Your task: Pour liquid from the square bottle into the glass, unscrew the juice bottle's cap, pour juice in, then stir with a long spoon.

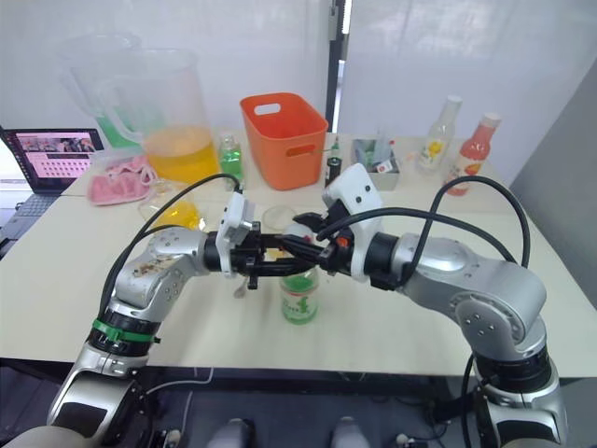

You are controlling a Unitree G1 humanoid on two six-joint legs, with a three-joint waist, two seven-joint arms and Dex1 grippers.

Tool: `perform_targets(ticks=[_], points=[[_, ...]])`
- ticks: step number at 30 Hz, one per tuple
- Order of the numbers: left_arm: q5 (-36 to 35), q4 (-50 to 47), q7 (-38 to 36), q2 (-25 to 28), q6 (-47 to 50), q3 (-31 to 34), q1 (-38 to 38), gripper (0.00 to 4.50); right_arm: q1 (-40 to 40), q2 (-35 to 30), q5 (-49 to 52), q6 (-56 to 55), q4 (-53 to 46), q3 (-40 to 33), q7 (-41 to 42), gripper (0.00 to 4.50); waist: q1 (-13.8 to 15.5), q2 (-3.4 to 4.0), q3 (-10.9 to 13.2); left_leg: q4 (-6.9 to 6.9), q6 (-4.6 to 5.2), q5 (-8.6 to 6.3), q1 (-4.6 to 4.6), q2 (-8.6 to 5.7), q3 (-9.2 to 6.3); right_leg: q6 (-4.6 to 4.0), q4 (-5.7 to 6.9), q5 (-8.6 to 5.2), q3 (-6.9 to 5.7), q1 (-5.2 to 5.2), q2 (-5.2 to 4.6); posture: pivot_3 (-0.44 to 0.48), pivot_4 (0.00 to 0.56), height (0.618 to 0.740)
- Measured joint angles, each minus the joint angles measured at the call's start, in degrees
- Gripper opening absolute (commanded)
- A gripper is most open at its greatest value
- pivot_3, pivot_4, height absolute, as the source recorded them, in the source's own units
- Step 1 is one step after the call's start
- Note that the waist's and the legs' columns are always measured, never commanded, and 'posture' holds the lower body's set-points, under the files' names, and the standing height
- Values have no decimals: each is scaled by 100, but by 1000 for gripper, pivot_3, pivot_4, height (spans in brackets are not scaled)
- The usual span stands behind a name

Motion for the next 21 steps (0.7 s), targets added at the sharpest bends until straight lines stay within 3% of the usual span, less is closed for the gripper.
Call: perform_targets(ticks=[5,8,17,21], points=[[-24,-46,-33,58,19,-14,-1,1525,-14,-53,-158,-141,127,73,400,1667,-12,0,0,0,0,0,0,0,0,0,-1,0,0,0,0,0,150,717],[-51,-137,-70,180,148,-9,-28,1515,-264,-233,-399,-427,541,296,1181,1667,-35,0,0,-1,-1,0,1,1,0,0,-3,0,0,-1,0,0,150,717],[-141,-406,-360,493,281,-32,-50,1508,-1480,-484,-1673,-2226,2716,1364,5000,1667,-120,2,1,-18,2,0,-16,2,1,4,7,-2,0,-34,5,0,150,717],[-152,-465,-306,536,350,-10,-41,1508,-2055,-209,-2059,-2644,3798,1642,6085,1667,-164,2,1,-18,2,0,-21,2,1,5,23,-4,1,-44,9,0,150,717]])
